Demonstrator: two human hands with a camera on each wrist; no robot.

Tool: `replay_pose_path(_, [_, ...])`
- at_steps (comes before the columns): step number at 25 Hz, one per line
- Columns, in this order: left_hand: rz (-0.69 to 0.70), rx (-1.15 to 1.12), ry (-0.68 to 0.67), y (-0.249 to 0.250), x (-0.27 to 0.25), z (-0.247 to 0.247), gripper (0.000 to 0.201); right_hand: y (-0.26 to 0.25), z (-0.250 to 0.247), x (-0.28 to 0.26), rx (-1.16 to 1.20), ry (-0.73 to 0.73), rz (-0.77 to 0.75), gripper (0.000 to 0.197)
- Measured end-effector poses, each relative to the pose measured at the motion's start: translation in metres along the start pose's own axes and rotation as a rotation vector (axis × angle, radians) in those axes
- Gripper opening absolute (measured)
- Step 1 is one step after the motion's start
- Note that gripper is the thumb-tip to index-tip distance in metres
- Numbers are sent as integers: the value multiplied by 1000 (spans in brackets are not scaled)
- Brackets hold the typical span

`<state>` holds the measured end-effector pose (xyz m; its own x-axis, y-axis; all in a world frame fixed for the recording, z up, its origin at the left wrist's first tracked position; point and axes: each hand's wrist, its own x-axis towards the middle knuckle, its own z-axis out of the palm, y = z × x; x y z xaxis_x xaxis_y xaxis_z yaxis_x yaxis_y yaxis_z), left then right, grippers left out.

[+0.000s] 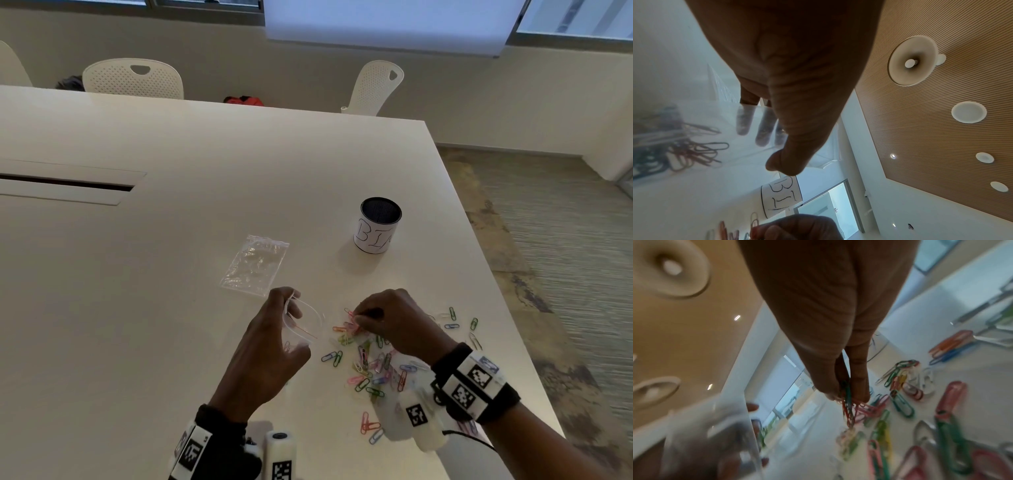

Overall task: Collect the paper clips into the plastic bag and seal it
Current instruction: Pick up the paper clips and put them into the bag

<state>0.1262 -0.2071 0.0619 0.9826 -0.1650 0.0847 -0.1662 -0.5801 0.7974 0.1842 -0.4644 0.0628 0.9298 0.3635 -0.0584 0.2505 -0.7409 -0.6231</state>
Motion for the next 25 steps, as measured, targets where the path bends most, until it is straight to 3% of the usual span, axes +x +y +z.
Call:
replay_pose_path(5, [4,10,-8,2,0,3,71,-2,-22,-5,534,-5,229,13])
replay_pose_path(8, [18,14,-6,4,1,4,71,-19,-38,-10,781,-30,233,17])
replay_pose_path(12, [25,22,-25,5,1,6,70,-57,-51,-13,899,-85,169,20])
replay_pose_path(15, [24,31,-37,7,1,7,70,-81,-46,-14,818,-116,78,19])
replay_pose_path(20, [-3,20,-47,8,1,7,72,-98,-32,-9,380,-78,-75,12])
replay_pose_path(25, [4,23,-38,7,0,6,70,-102,-29,-2,288,-41,-126,11])
